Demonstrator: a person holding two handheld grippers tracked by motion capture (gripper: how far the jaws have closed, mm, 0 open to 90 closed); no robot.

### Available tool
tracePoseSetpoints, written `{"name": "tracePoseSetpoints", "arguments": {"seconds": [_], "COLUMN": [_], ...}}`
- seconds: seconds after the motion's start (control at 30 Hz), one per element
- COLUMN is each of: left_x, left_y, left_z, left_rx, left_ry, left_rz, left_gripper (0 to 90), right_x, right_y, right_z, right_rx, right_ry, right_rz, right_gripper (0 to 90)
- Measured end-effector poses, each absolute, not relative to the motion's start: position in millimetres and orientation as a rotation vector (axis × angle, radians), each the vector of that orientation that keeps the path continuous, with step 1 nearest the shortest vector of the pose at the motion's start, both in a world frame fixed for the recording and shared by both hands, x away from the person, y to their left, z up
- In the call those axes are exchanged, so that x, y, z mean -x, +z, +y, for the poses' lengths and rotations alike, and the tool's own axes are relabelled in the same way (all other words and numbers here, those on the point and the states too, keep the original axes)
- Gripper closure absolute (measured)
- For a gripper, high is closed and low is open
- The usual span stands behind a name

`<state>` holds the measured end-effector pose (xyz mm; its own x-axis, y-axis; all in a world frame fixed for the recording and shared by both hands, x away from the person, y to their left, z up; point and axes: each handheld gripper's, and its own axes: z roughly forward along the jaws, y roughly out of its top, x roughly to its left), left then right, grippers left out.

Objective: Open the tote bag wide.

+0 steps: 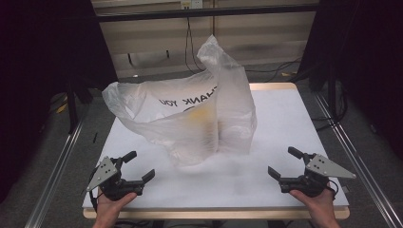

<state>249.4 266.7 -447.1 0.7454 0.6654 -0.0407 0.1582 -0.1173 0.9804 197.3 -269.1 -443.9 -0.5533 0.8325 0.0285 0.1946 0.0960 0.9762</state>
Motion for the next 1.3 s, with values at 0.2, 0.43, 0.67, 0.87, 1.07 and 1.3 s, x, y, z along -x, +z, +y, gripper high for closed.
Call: {"name": "tracePoseSetpoints", "arguments": {"seconds": [0.2, 0.43, 0.67, 0.87, 1.07, 1.3], "left_x": [-252, -252, -251, -251, -251, -253], "left_y": [-447, -446, -444, -442, -439, -435], "left_z": [266, 265, 265, 260, 256, 253], "left_rx": [-1.695, -1.74, -1.753, -1.773, -1.791, -1.77], "left_ry": [0.477, 0.441, 0.39, 0.339, 0.313, 0.262], "left_rz": [0.677, 0.64, 0.611, 0.585, 0.565, 0.586], "left_gripper": [10.1, 34.5, 61.7, 80.1, 90.0, 90.0], "right_x": [-199, -202, -205, -208, -210, -219], "right_y": [-445, -445, -441, -440, -435, -429], "right_z": [-268, -271, -270, -267, -264, -258], "right_rx": [-1.021, -1.014, -0.979, -0.948, -0.934, -0.94], "right_ry": [1.477, 1.506, 1.528, 1.536, 1.551, 1.58], "right_rz": [1.83, 1.878, 1.88, 1.913, 1.941, 1.975], "right_gripper": [10.0, 40.6, 71.1, 84.5, 90.0, 90.0]}}
